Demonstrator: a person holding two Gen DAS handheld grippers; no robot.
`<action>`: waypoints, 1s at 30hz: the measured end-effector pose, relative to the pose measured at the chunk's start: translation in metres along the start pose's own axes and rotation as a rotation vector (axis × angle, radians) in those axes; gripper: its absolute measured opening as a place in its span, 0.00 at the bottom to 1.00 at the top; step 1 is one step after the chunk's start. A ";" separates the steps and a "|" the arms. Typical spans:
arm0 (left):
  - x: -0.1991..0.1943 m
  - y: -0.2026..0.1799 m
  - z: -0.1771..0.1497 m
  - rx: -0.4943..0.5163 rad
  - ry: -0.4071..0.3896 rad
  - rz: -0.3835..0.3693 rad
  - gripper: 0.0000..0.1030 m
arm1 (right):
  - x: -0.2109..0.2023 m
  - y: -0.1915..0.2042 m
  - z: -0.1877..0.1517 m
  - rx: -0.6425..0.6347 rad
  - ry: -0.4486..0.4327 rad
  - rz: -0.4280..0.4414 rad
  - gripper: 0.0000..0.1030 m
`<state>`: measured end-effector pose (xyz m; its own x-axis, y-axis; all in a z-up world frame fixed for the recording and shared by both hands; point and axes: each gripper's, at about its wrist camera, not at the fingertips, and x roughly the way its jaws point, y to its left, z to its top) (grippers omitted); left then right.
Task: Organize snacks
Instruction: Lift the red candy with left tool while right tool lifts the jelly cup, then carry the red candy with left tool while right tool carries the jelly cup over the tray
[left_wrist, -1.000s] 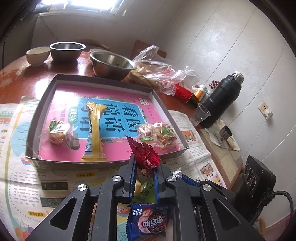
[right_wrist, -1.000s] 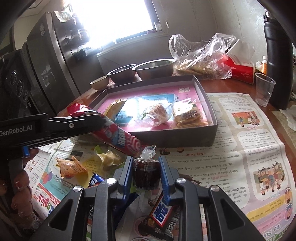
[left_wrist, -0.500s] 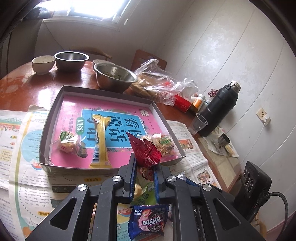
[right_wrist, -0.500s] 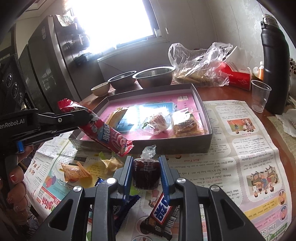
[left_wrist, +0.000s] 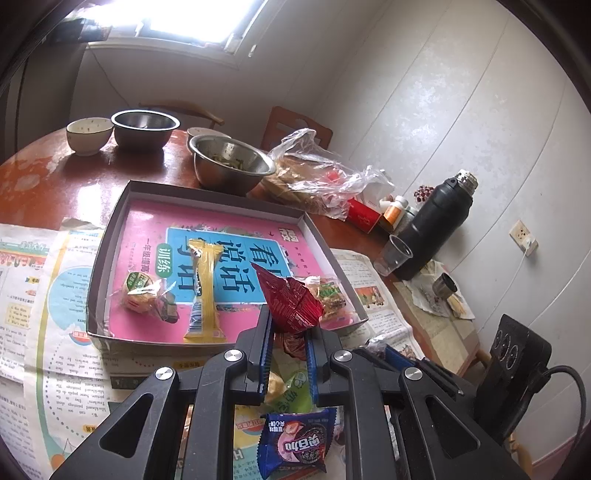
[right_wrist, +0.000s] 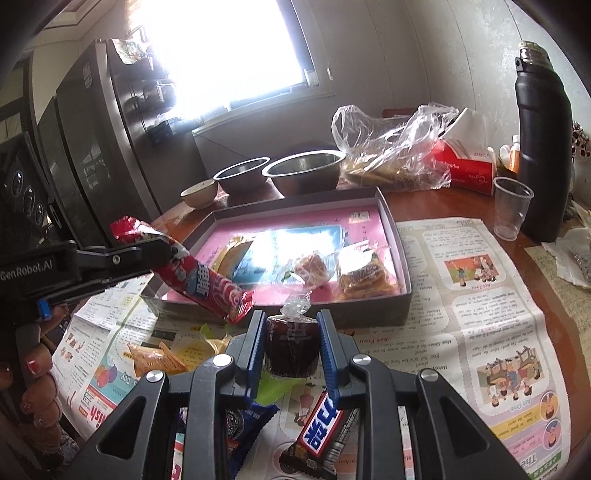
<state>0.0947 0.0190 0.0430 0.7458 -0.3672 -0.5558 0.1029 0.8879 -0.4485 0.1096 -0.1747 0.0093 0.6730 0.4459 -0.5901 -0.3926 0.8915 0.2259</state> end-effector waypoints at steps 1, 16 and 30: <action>0.000 0.001 0.000 0.000 -0.001 0.002 0.15 | 0.000 0.000 0.002 0.002 -0.004 0.001 0.27; 0.004 0.015 0.013 -0.028 -0.021 0.018 0.15 | 0.002 -0.008 0.019 0.018 -0.032 -0.001 0.28; 0.015 0.034 0.016 -0.062 -0.012 0.028 0.15 | 0.013 -0.006 0.034 0.013 -0.040 -0.004 0.28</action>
<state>0.1203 0.0479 0.0307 0.7560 -0.3389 -0.5600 0.0416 0.8787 -0.4756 0.1422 -0.1715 0.0262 0.6992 0.4446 -0.5598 -0.3814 0.8943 0.2339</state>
